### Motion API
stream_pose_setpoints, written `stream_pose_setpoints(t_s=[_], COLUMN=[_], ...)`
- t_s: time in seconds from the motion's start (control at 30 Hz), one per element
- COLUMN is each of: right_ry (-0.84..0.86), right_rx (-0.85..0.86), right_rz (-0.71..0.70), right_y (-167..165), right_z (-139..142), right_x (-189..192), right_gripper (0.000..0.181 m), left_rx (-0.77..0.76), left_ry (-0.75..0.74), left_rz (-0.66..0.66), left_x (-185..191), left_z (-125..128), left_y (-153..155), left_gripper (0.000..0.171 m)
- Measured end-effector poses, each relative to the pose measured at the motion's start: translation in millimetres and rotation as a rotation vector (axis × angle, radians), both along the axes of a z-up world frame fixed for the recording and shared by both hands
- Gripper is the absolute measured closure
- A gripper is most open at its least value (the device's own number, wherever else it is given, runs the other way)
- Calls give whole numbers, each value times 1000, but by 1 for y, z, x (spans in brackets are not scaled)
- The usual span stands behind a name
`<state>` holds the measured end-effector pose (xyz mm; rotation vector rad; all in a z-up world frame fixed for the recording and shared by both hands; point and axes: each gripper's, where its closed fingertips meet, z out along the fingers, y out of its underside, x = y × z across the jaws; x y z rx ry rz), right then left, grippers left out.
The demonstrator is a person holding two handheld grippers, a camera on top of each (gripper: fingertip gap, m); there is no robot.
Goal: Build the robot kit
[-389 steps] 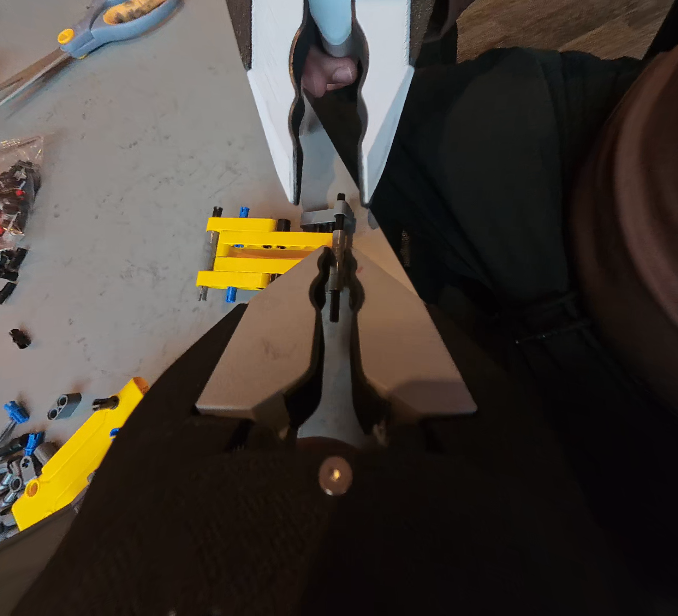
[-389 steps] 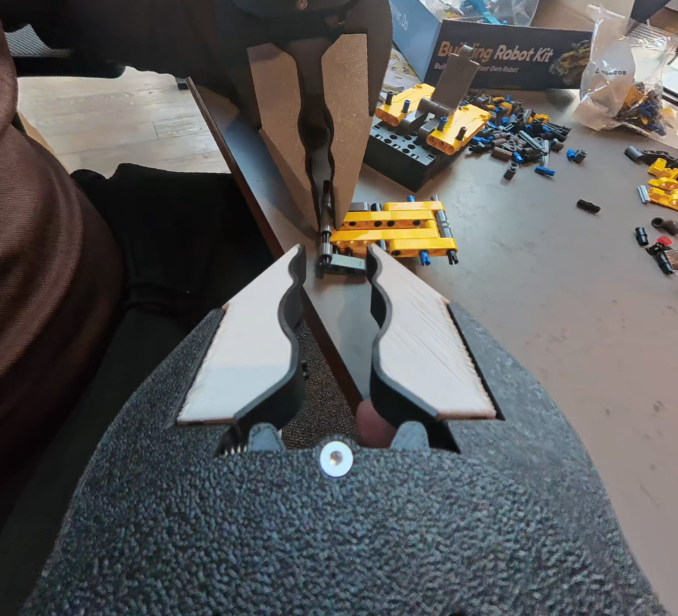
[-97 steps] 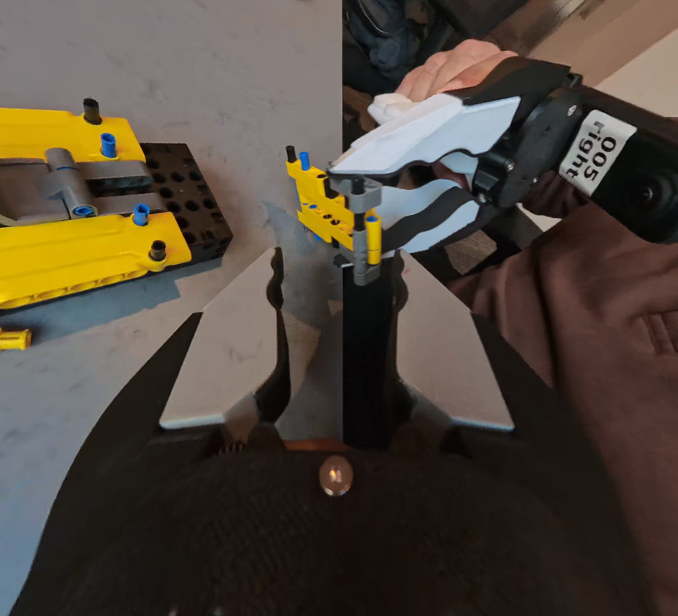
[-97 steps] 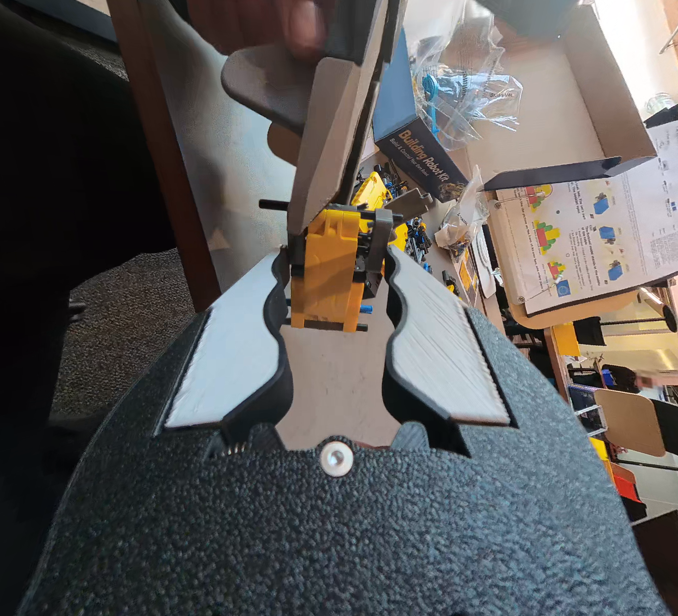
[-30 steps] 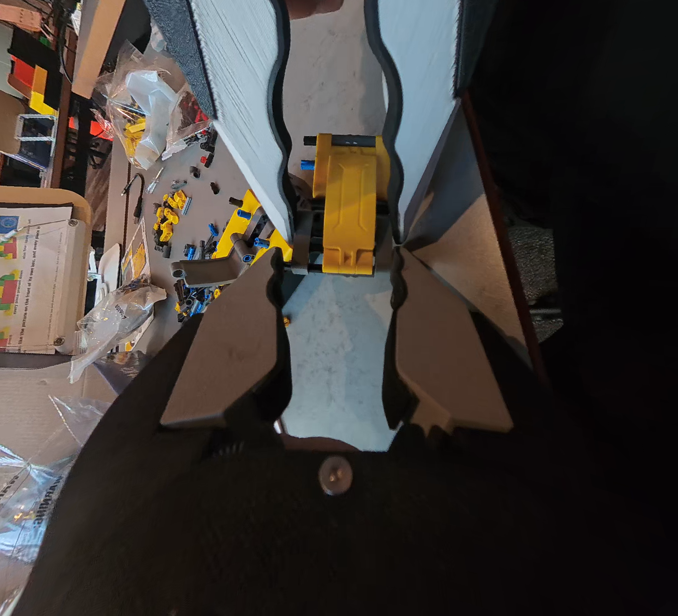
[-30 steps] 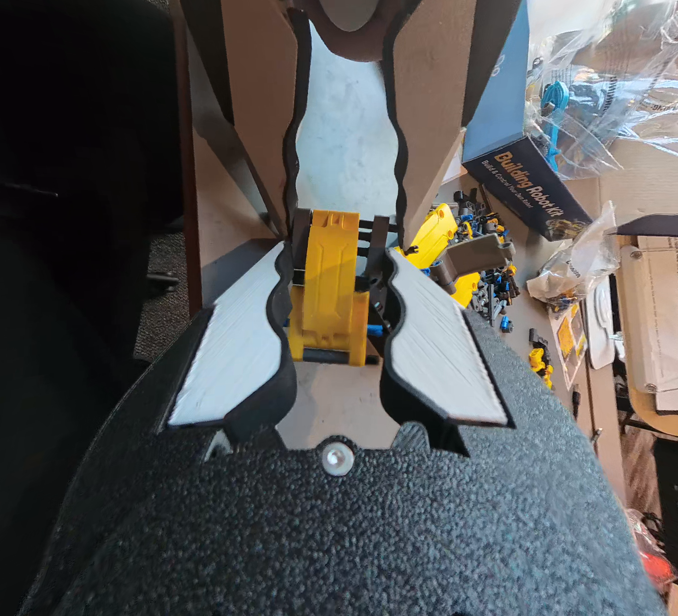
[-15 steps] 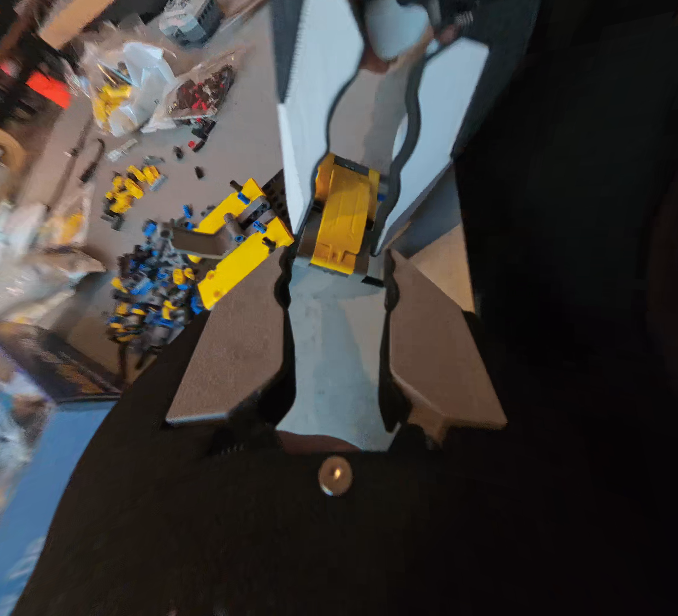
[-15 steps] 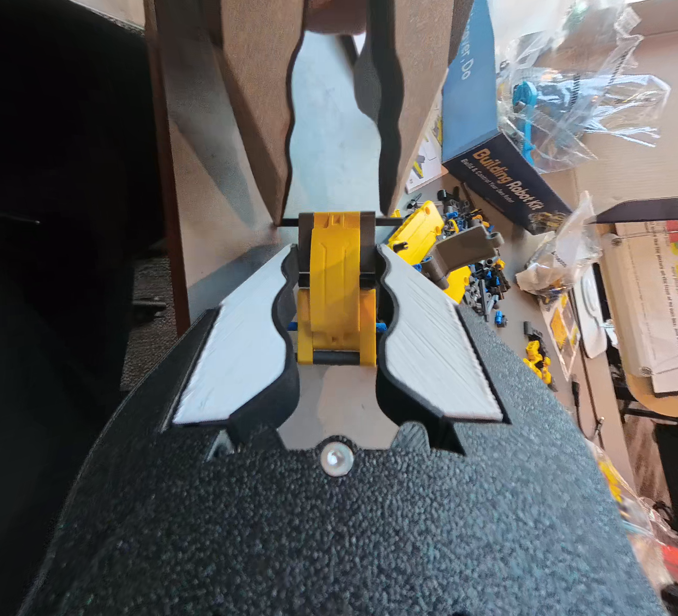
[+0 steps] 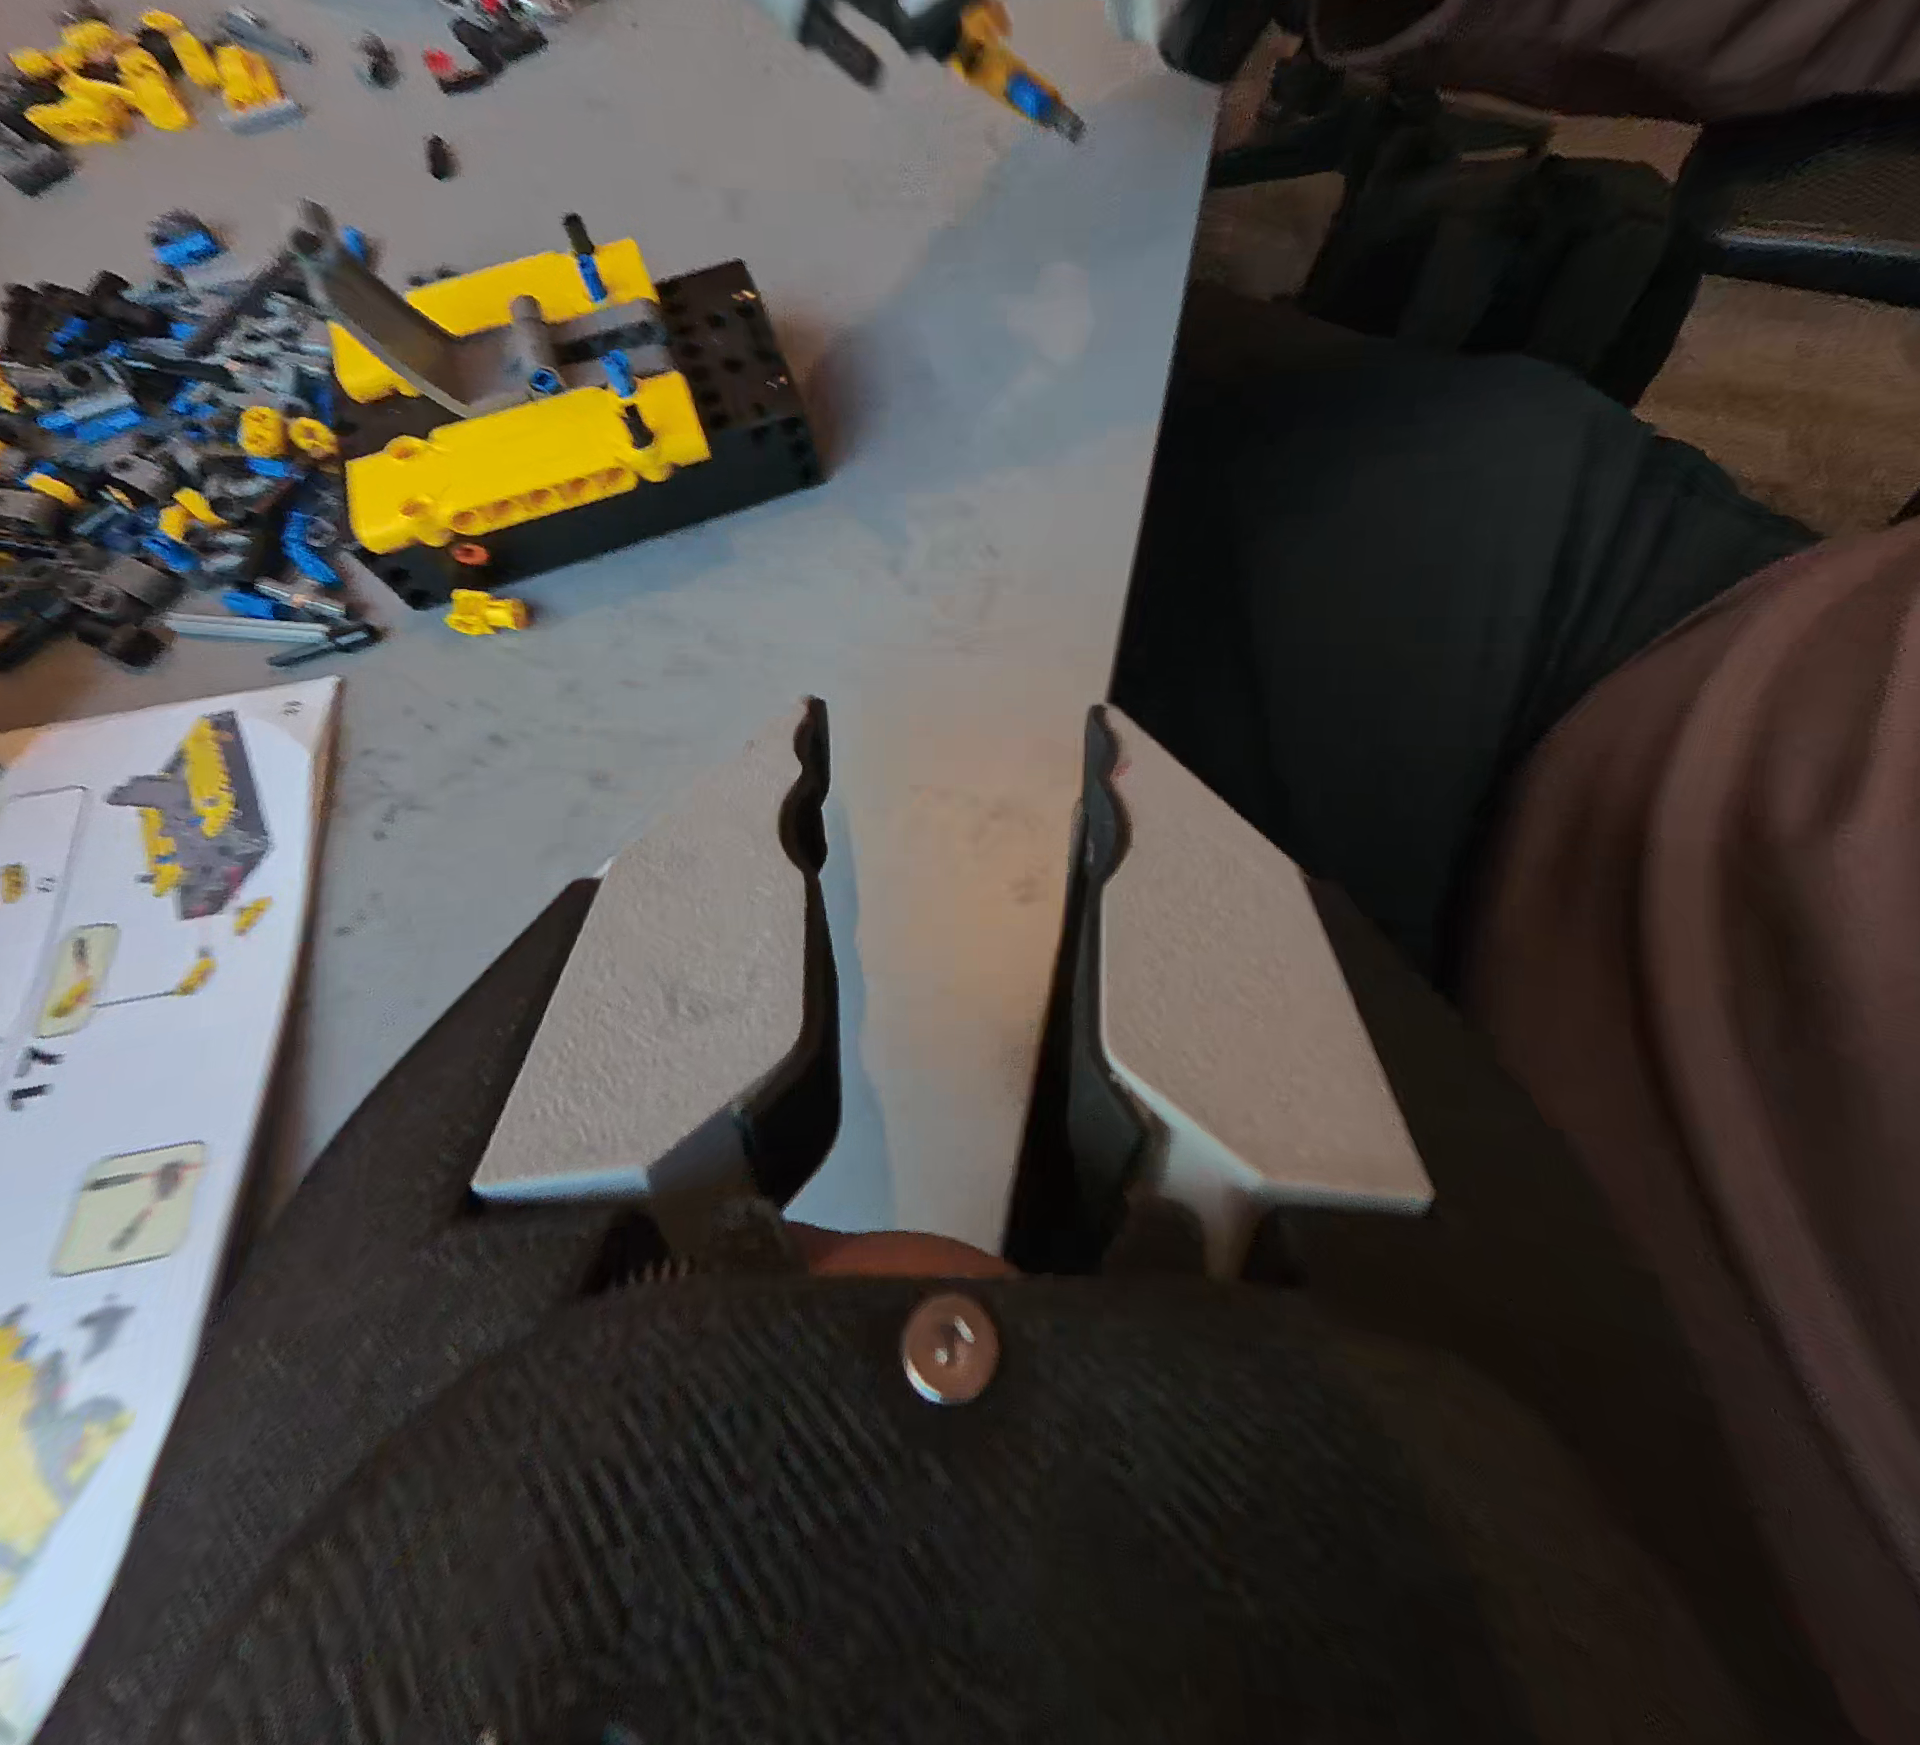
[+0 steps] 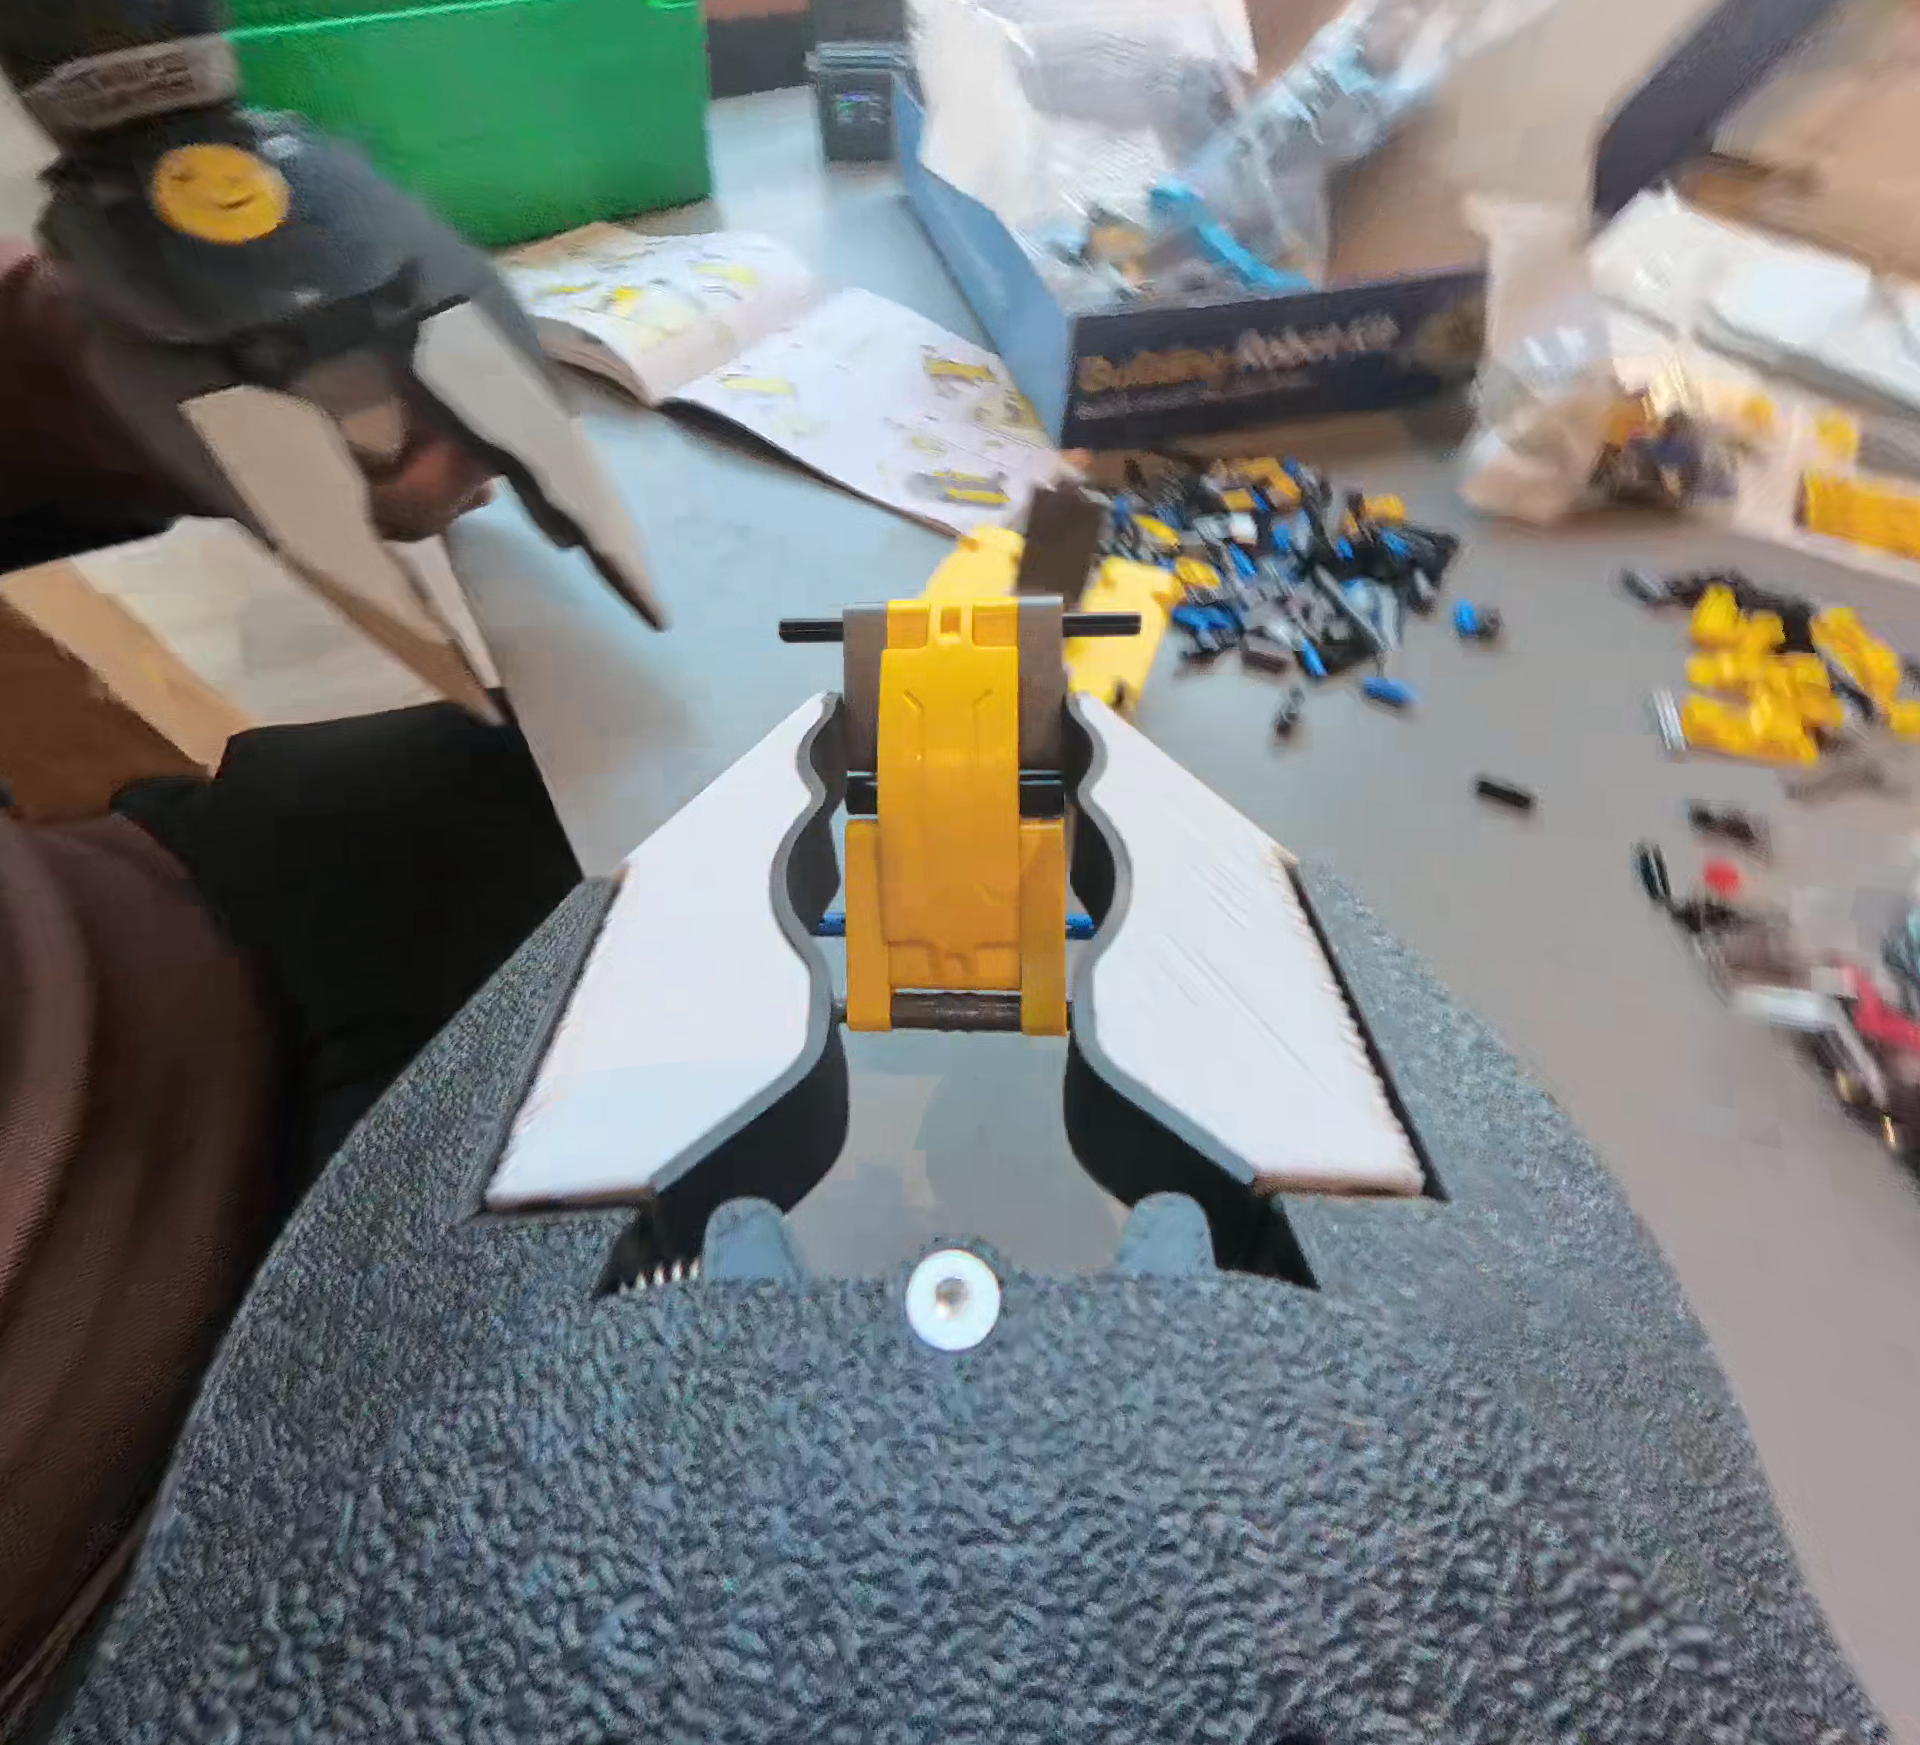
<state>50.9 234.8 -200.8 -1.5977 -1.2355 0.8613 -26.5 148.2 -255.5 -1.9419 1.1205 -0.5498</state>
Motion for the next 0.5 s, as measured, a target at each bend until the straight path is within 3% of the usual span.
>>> stream_pose_setpoints(t_s=[0.1,0.2,0.3,0.4,0.5], right_ry=[-146,-363,-524,-591,-534], right_rx=[-176,-217,-194,-210,-39], right_rz=[-43,-20,19,-6,-31], right_y=[12,21,34,46,41], right_z=[-27,-59,-68,-31,71], right_x=[34,60,70,71,59], right_gripper=[141,140,134,116,119], left_rx=[-14,-10,-45,-64,-65], left_ry=[41,64,19,-25,-31], left_rz=[2,37,72,121,171], left_x=[2,-4,-7,-17,-34], left_z=[-13,-19,-18,-17,-23], left_y=[-18,-29,-38,-43,-51], left_gripper=[126,125,123,121,120])
